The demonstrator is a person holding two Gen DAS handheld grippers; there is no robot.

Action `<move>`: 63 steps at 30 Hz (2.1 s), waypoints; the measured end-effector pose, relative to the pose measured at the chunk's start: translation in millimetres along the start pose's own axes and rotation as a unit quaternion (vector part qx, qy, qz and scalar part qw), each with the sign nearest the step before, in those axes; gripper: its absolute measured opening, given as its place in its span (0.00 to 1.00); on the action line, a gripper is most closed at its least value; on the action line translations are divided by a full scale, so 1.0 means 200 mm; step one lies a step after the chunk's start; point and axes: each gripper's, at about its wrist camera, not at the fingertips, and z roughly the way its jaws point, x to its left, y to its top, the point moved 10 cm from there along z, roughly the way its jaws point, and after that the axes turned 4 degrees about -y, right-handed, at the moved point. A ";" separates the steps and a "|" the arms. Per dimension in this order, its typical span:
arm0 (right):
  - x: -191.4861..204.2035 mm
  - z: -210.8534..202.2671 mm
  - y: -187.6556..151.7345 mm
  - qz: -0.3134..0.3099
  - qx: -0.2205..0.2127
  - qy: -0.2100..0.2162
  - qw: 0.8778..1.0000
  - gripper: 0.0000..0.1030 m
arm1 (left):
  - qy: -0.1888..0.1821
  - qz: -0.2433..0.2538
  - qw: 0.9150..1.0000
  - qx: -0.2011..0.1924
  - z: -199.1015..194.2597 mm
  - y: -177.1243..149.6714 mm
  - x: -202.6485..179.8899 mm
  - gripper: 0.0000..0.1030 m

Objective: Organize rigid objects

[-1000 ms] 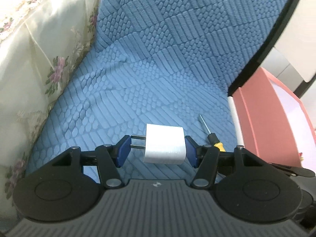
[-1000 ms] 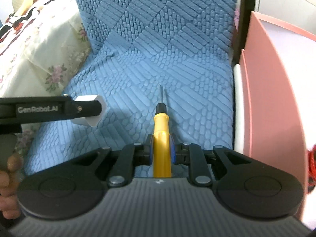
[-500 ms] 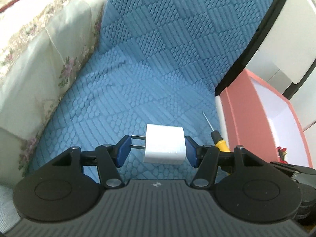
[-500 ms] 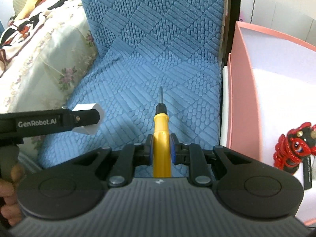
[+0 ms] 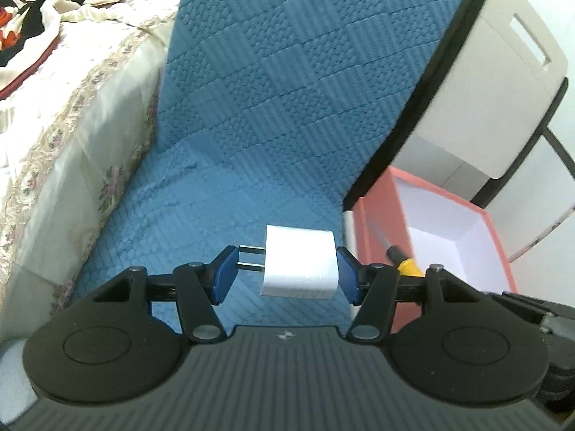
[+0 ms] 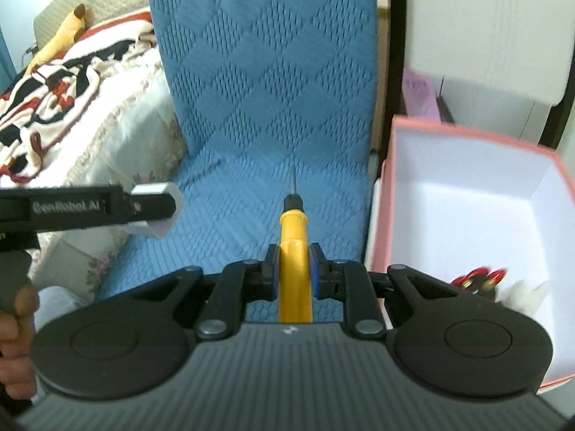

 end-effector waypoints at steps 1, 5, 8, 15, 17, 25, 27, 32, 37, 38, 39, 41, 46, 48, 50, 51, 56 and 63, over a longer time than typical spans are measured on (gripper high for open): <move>-0.02 -0.03 0.02 0.002 -0.004 -0.001 1.000 0.20 | -0.003 -0.001 1.000 0.001 -0.01 0.00 -0.03 0.62; -0.09 -0.14 0.08 0.003 -0.023 -0.006 1.000 0.19 | -0.012 0.010 1.000 -0.007 -0.05 0.02 -0.15 0.62; -0.15 -0.21 0.10 0.006 -0.033 -0.011 0.999 0.05 | -0.022 0.016 1.000 -0.012 -0.06 0.03 -0.25 0.62; -0.31 -0.22 0.08 0.026 -0.030 -0.022 0.999 0.05 | -0.030 0.022 0.999 -0.007 -0.05 -0.01 -0.41 0.62; -0.33 -0.24 0.05 0.030 -0.029 -0.020 0.999 0.05 | -0.025 0.022 0.999 -0.004 -0.05 -0.03 -0.39 0.62; -0.33 -0.19 -0.10 0.045 -0.007 -0.006 0.999 0.05 | 0.003 -0.001 1.000 0.000 -0.08 -0.07 -0.20 0.62; -0.32 -0.18 -0.13 0.051 0.001 -0.003 0.999 0.05 | 0.003 -0.015 1.000 0.001 -0.08 -0.07 -0.16 0.62; -0.32 -0.14 -0.21 0.041 0.016 -0.010 0.999 0.05 | 0.005 -0.026 1.000 0.003 -0.06 -0.06 -0.09 0.62; -0.38 -0.14 -0.34 0.045 0.039 -0.021 0.998 0.05 | 0.005 -0.016 1.000 0.005 -0.05 -0.08 -0.09 0.62; -0.39 -0.14 -0.36 0.048 0.041 -0.024 0.998 0.05 | 0.005 -0.013 1.000 0.007 -0.04 -0.09 -0.10 0.62; -0.41 -0.15 -0.39 0.050 0.044 -0.027 0.997 0.05 | 0.003 -0.009 1.000 0.008 -0.04 -0.10 -0.11 0.62; -0.43 -0.19 -0.44 0.057 0.047 -0.031 0.997 0.05 | -0.004 -0.006 1.000 0.011 -0.03 -0.12 -0.14 0.62; -0.47 -0.29 -0.54 0.081 0.045 -0.050 0.994 0.05 | -0.019 0.015 1.000 0.016 -0.05 -0.16 -0.22 0.62; -0.48 -0.32 -0.59 0.110 0.044 -0.054 0.992 0.05 | -0.026 0.023 0.999 0.021 -0.05 -0.19 -0.25 0.62; -0.49 -0.34 -0.65 0.145 0.043 -0.054 0.987 0.05 | -0.028 0.034 0.999 0.028 -0.05 -0.21 -0.27 0.62; -0.50 -0.34 -0.69 0.171 0.045 -0.055 0.983 0.05 | -0.030 0.041 0.998 0.033 -0.05 -0.23 -0.28 0.62; -0.52 -0.32 -0.87 0.269 0.050 -0.055 0.960 0.06 | -0.029 0.073 0.996 0.050 -0.04 -0.27 -0.30 0.62; -0.67 -0.21 -1.14 0.398 0.064 -0.069 0.913 0.07 | -0.015 0.092 0.993 0.067 0.06 -0.26 -0.28 0.62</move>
